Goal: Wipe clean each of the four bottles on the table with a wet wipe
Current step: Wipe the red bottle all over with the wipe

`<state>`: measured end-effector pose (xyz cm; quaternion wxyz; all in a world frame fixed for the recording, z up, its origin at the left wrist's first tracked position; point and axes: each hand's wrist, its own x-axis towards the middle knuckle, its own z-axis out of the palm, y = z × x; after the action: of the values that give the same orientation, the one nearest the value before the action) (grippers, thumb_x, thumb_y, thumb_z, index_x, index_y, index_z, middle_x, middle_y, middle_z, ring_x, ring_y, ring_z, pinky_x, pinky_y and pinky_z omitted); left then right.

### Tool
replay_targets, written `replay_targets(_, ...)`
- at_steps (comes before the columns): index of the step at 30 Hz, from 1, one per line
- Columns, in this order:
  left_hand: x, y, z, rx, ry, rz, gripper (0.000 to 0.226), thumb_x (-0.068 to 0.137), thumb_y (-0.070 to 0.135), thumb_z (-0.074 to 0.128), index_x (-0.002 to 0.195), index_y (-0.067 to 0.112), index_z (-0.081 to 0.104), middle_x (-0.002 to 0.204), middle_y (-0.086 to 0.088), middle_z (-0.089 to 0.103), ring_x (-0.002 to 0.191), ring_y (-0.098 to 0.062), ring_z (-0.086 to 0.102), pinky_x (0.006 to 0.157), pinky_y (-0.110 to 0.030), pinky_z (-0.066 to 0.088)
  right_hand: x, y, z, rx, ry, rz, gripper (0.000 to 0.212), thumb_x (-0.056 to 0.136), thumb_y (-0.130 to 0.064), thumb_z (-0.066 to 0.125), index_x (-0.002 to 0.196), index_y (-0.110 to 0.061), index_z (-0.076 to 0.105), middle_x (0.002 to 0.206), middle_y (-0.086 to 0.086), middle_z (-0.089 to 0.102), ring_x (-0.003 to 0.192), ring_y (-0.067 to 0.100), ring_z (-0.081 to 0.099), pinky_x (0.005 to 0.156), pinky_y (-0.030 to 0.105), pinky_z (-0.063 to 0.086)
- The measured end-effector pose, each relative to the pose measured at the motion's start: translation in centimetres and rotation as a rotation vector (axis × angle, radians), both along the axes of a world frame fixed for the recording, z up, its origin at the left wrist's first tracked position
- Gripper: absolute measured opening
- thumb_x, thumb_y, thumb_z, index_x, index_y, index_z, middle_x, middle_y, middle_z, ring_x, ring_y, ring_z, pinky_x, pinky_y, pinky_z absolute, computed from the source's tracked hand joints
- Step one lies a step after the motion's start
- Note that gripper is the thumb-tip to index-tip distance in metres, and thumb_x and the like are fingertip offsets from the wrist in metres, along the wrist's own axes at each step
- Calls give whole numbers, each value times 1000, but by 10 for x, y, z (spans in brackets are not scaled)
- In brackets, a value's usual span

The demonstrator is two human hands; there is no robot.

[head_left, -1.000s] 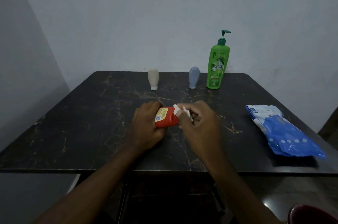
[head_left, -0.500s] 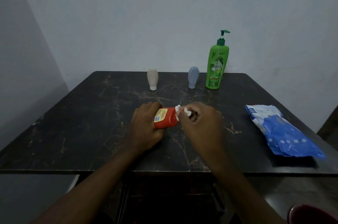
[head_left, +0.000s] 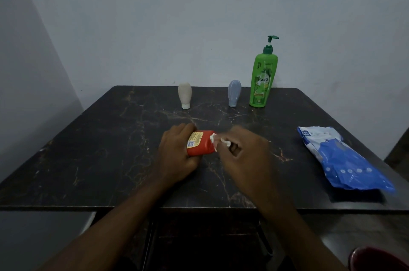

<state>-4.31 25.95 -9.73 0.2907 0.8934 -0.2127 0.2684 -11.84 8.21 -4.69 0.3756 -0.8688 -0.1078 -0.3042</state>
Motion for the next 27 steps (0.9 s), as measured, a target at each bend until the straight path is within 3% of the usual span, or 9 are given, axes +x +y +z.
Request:
replay_targets(3,2,0,-1,11,0,1,59,64,43,73,115,16,61,105,-2,66,95,-19,60,85,-48,52,-12,-1,-3,-78,-24,68,3,86,-19,72,86,-16,74,77,-7,65,66,6,57,67,14,46)
replay_targets(7,0,-1,-1,20,-21,-28,53,66,49,67,109,19,61,99,2,65,90,-15,58,81,-45,52,-1,-8,1,-35,27,54,9,86,-21,72,93,-15,75,80,-6,66,64,-5,52,61,7,38)
replay_targets(11,1,0,-2,33,-6,-30,55,66,43,74,113,17,63,103,-1,68,95,-20,62,84,-47,52,11,-11,10,-106,-39,20,8,87,-20,71,88,-13,75,75,-1,66,59,0,49,60,7,33)
replay_targets(14,1,0,0,7,-25,-33,50,65,43,68,107,19,61,97,3,64,88,-16,58,80,-43,50,2,-11,10,-257,-24,106,10,89,-19,67,90,-13,75,80,-1,67,69,6,56,63,16,45)
replay_targets(17,1,0,0,11,-32,-45,46,63,35,72,105,20,60,94,5,62,86,-15,55,78,-43,49,-7,-13,7,-321,23,214,11,90,-21,65,95,-16,74,86,-5,66,73,6,57,66,12,44)
replay_targets(21,1,1,-1,30,-28,-54,49,66,46,68,108,21,61,97,5,63,87,-11,55,79,-39,48,4,-22,7,-330,-44,176,11,87,-18,69,96,-14,74,82,-1,67,69,6,57,62,13,41)
replay_targets(24,-1,0,0,29,-20,-62,49,66,42,73,108,20,64,96,4,67,87,-10,56,78,-39,49,12,-27,7,-350,-90,148,17,86,-20,65,99,-15,74,84,-1,68,69,10,60,60,21,51)
replay_targets(27,0,2,-2,20,-18,-46,53,63,41,79,110,18,66,98,2,70,87,-8,56,79,-37,49,6,-27,4,-401,-112,200,19,84,-15,70,103,-13,73,89,0,70,75,5,61,70,5,39)
